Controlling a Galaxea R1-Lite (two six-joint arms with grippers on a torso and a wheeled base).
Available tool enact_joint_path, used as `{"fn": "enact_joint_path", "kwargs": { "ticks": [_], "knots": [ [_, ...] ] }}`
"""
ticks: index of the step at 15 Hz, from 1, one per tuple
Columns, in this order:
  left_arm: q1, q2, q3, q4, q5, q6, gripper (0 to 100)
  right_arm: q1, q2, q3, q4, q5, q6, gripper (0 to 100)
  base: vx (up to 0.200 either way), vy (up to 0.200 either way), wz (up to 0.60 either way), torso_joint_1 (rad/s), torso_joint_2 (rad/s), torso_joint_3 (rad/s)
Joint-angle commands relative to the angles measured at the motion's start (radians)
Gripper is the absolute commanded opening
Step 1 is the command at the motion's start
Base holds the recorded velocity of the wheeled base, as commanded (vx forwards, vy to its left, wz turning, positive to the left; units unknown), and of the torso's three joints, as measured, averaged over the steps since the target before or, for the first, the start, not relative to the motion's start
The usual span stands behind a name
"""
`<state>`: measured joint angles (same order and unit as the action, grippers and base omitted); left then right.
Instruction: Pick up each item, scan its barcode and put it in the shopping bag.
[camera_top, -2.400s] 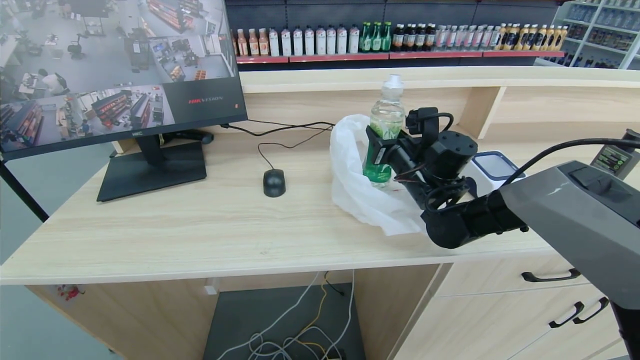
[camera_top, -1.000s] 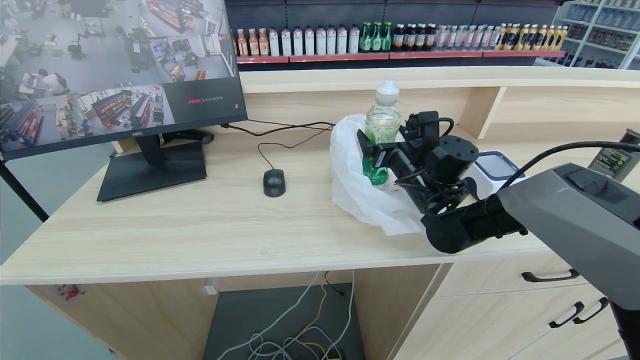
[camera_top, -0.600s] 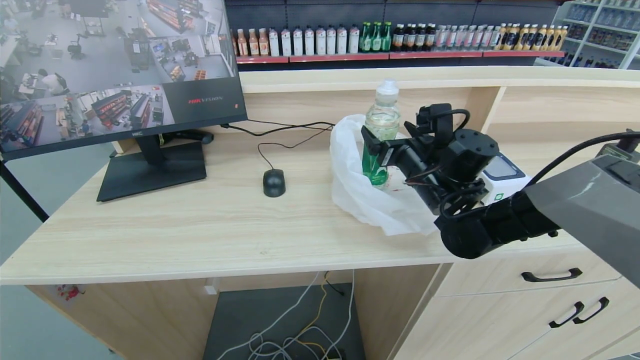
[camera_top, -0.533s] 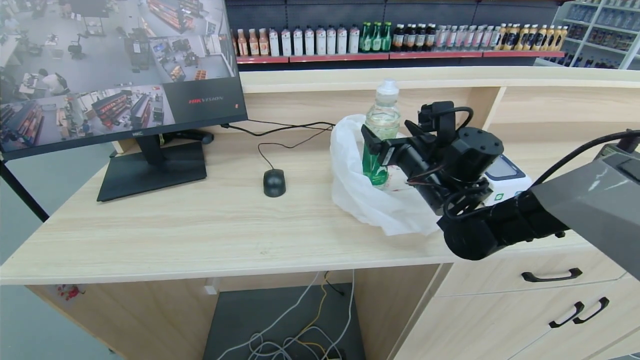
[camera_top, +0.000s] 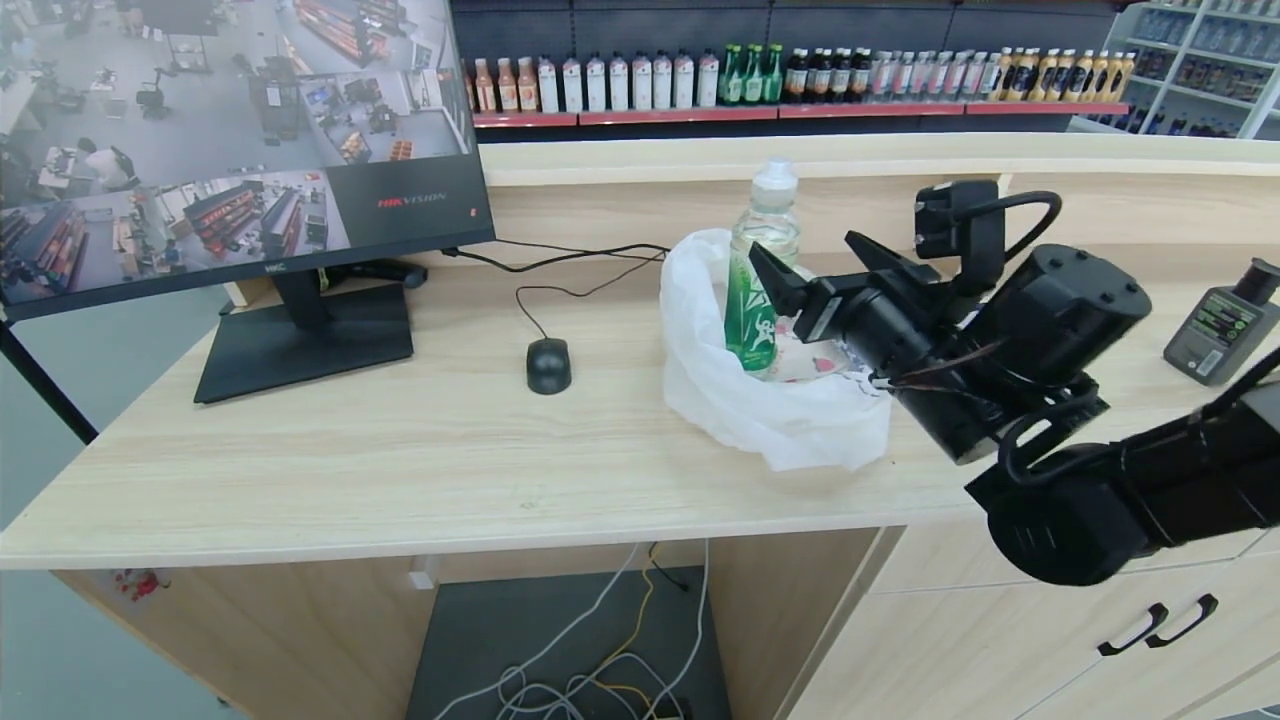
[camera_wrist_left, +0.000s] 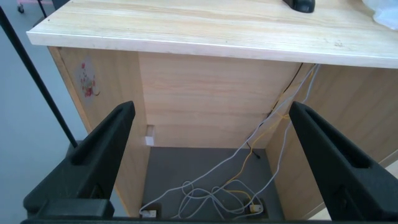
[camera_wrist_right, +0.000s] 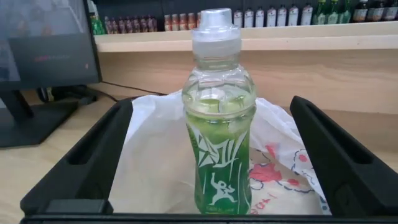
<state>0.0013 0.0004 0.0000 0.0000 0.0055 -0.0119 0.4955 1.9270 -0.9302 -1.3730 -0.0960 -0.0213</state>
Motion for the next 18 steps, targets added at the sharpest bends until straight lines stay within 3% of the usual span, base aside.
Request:
{"fn": "enact_joint_path", "kwargs": {
  "ticks": [1, 2, 5, 11, 18],
  "knots": [
    [0.000, 0.000, 0.000, 0.000, 0.001, 0.000, 100, 0.060, -0.082, 0.136, -0.083, 0.001, 0.004, 100, 0.000, 0.000, 0.00, 0.000, 0.00, 0.000],
    [0.000, 0.000, 0.000, 0.000, 0.001, 0.000, 100, 0.086, -0.094, 0.232, -0.172, -0.002, 0.000, 100, 0.000, 0.000, 0.00, 0.000, 0.00, 0.000],
    [0.000, 0.000, 0.000, 0.000, 0.001, 0.000, 100, 0.146, -0.178, 0.384, -0.198, -0.005, -0.014, 100, 0.000, 0.000, 0.00, 0.000, 0.00, 0.000],
    [0.000, 0.000, 0.000, 0.000, 0.001, 0.000, 100, 0.212, -0.315, 0.525, -0.198, -0.004, -0.008, 100, 0.000, 0.000, 0.00, 0.000, 0.00, 0.000],
    [0.000, 0.000, 0.000, 0.000, 0.001, 0.000, 100, 0.205, -0.266, 0.439, -0.198, -0.004, 0.021, 100, -0.086, 0.000, 0.00, -0.001, 0.00, 0.001]
  ]
}}
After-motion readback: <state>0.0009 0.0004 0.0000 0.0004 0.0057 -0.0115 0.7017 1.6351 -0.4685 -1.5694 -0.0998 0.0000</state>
